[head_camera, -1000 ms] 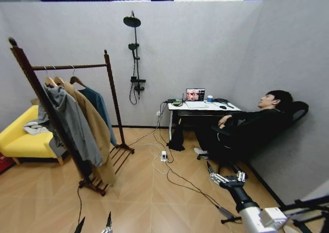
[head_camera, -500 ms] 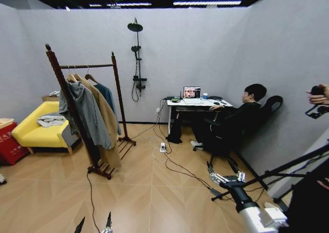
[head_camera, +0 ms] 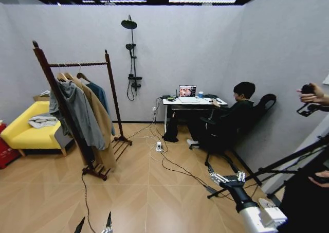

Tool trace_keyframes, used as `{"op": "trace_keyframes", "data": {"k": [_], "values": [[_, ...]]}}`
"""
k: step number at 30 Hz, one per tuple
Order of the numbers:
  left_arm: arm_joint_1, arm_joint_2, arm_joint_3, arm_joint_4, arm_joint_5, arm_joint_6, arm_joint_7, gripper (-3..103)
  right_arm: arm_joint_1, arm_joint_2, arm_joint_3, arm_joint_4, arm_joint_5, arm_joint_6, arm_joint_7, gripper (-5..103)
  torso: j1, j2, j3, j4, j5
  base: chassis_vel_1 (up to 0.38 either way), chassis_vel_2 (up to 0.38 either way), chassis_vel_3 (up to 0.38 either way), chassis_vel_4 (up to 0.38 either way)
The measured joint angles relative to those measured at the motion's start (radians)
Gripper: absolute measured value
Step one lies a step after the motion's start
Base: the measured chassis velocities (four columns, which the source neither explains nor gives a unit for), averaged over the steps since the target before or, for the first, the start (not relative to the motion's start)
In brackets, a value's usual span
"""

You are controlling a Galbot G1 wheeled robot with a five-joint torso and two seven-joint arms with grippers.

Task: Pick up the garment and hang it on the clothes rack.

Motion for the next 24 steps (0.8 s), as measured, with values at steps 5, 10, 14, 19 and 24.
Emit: {"op": "trace_keyframes", "data": {"k": [5,10,14,19,24], "values": [[0.0,0.0,0.0,0.0,0.0,0.0,0.0,100,0.0,0.0,0.0,0.0,0.0,0.0,0.0,100,0.0,0.0,0.0,-0.0001,0.0001,-0.051,-0.075,-0.075,-0.049],[0.0,0.0,0.0,0.0,0.0,0.0,0.0,100,0.0,0.0,0.0,0.0,0.0,0.0,0.0,100,0.0,0.0,0.0,-0.0002,0.0002,-0.092,-0.085,-0.083,-0.081],[0.0,0.0,0.0,0.0,0.0,0.0,0.0,100,0.0,0.0,0.0,0.0,0.0,0.0,0.0,100,0.0,0.0,0.0,-0.0005,0.0002,-0.09,-0.086,-0.082,-0.077],[0.0,0.0,0.0,0.0,0.0,0.0,0.0,100,0.0,0.0,0.0,0.0,0.0,0.0,0.0,100,0.0,0.0,0.0,0.0003,0.0001,-0.009,-0.005,-0.014,-0.014],[0.0,0.0,0.0,0.0,0.0,0.0,0.0,100,0.0,0.0,0.0,0.0,0.0,0.0,0.0,100,0.0,0.0,0.0,0.0,0.0002,0.0,0.0,0.0,0.0]]}}
